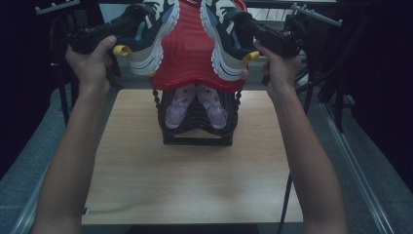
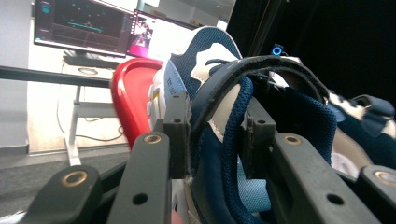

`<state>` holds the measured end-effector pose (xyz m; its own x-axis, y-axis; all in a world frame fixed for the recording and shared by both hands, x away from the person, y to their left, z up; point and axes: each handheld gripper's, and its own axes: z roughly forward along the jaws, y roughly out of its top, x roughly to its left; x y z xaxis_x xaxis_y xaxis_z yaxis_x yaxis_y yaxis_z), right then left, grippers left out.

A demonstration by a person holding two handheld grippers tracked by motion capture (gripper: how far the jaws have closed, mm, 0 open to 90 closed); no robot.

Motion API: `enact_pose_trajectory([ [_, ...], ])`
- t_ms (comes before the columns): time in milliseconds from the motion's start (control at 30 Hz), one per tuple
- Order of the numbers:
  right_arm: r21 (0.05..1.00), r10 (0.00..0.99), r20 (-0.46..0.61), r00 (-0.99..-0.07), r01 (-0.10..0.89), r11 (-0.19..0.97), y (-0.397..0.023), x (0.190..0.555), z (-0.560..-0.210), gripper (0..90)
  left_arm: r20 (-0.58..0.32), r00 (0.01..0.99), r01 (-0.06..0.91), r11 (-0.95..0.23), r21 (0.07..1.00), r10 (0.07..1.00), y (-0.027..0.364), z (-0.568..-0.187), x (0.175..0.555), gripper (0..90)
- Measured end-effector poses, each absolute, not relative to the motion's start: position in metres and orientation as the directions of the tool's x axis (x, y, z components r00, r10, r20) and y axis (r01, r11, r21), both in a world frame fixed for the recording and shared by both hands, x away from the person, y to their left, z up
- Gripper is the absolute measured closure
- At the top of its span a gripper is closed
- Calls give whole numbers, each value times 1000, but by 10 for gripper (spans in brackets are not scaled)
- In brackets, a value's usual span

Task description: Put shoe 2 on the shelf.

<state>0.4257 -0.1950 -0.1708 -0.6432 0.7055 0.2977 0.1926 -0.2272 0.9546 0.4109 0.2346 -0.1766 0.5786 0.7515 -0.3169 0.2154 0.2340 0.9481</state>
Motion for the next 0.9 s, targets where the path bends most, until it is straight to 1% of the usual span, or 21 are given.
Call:
enact_pose_trajectory([
  [100, 962, 729, 272, -628, 168, -214, -192, 430, -170, 711, -319, 579, 214, 237, 948, 751, 227, -176, 417, 686],
  [200, 960, 731, 279, -622, 181, -212, -189, 436, -172, 711, -324, 574, 221, 238, 946, 752, 220, -177, 425, 686],
  [367, 968, 744, 251, -620, 177, -179, -184, 443, -175, 711, -323, 567, 227, 234, 945, 757, 212, -182, 435, 686],
  [533, 972, 770, 231, -595, 178, -153, -179, 452, -178, 711, -322, 558, 233, 228, 946, 765, 205, -189, 444, 685],
  [767, 981, 803, 177, -570, 170, -96, -170, 460, -182, 704, -314, 562, 221, 228, 948, 765, 197, -192, 447, 677],
  [900, 981, 813, 161, -560, 177, -73, -165, 462, -186, 703, -290, 563, 203, 211, 956, 774, 189, -193, 445, 679],
])
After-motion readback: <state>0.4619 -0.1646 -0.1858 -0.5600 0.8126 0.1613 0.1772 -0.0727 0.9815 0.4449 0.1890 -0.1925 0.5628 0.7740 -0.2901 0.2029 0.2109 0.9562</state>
